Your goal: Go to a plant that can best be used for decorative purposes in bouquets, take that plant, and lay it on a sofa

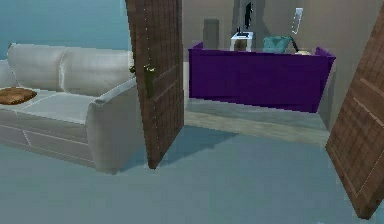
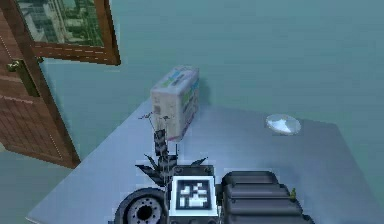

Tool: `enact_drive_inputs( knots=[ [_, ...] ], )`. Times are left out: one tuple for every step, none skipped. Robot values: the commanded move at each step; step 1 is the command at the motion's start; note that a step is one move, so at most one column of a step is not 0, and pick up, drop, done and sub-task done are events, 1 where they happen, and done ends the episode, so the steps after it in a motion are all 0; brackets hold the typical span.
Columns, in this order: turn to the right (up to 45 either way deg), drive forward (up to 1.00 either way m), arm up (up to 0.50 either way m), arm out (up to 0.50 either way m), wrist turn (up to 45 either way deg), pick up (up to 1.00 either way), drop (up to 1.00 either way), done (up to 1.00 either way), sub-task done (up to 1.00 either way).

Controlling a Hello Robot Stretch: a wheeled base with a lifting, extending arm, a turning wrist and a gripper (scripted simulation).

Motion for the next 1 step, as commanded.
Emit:
enact_drive_inputs(
  knots=[
    [0.0, 0.00, 0.00, 0.10, 0.0, 0.00, 0.00, 0.00, 0.00]
  ],
)
